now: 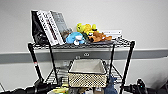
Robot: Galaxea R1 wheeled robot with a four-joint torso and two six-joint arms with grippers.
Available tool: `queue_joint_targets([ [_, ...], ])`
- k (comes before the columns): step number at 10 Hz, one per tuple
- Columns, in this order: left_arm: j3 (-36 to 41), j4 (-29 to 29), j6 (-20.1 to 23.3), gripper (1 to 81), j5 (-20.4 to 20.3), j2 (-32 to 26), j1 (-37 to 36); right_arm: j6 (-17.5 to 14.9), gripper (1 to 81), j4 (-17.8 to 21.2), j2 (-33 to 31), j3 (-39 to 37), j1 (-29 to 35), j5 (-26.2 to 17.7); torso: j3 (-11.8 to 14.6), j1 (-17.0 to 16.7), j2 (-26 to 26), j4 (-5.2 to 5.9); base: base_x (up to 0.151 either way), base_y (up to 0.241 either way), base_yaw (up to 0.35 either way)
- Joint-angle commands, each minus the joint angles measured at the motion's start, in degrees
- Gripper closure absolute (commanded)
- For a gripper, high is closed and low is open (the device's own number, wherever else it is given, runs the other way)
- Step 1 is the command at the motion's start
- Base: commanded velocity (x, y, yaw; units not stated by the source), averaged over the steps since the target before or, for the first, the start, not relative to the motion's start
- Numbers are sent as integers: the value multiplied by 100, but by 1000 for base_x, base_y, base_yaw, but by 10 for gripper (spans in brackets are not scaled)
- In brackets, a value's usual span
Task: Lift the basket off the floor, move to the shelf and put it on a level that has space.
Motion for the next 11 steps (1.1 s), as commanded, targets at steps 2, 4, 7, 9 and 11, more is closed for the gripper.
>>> queue_joint_targets([
  [2,-37,434,3,10,-480,123,400,-41,10,-17,104,-296,-168,-34,2,0,0,0,0,0,0],
  [4,-301,531,3,10,-673,317,874,-137,10,-17,376,-691,-564,-34,2,-2,0,0,0,0,0],
  [7,-749,724,3,10,-876,703,1568,-155,10,-254,860,-1263,-1145,-34,2,-5,-2,0,0,0,0],
  [9,-1083,769,3,10,-885,949,1947,-155,10,-403,1116,-1623,-1523,-34,5,-5,-2,0,0,0,0],
  [11,-1548,777,55,10,-1008,1309,2377,-155,10,-570,1422,-2044,-1883,-42,5,-7,-2,0,0,0,0],
])
